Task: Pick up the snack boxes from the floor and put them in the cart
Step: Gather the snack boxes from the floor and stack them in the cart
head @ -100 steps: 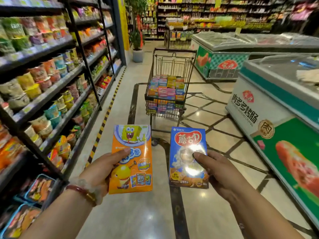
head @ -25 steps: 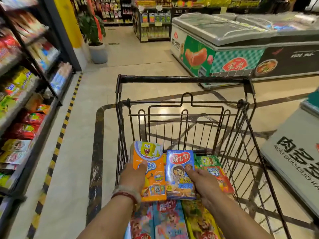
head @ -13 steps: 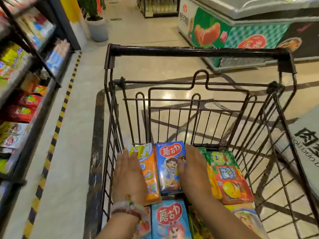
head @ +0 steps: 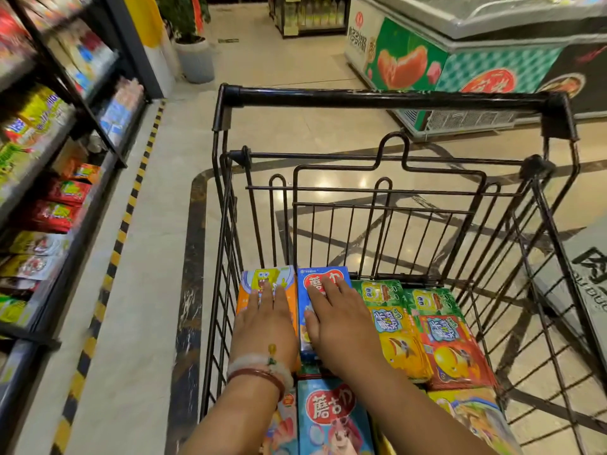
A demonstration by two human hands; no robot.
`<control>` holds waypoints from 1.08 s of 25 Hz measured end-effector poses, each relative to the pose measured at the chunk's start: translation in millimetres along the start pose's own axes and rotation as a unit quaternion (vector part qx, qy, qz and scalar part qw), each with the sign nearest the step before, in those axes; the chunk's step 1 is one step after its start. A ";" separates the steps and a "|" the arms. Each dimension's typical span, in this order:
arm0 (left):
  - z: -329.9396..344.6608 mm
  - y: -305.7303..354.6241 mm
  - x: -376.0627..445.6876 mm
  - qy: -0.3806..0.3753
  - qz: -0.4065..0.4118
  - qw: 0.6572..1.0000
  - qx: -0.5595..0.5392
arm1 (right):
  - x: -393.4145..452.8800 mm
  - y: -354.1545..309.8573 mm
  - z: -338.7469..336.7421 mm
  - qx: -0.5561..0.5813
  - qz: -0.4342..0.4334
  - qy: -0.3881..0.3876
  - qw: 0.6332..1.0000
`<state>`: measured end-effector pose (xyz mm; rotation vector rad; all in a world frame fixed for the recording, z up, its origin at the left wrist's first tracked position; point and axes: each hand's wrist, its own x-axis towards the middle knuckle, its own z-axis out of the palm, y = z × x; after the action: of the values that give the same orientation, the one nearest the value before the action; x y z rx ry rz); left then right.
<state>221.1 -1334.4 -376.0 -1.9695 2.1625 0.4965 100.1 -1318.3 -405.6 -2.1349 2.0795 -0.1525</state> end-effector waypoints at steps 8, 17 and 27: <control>7.1 -6.8 -14.5 -0.008 0.014 0.999 -0.042 | -3.8 6.1 -0.2 0.018 0.013 0.017 1.000; 8.3 2.5 -9.5 -0.015 0.027 0.999 -0.010 | -12.1 17.8 -4.4 0.092 -0.015 0.010 0.996; 17.7 0.6 -5.0 0.016 0.008 0.997 -0.069 | -4.1 2.3 -3.8 0.031 0.024 -0.012 0.999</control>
<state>219.3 -1323.4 -390.6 -2.0454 2.2198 0.6383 97.1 -1314.4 -402.1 -2.0396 2.0816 -0.1823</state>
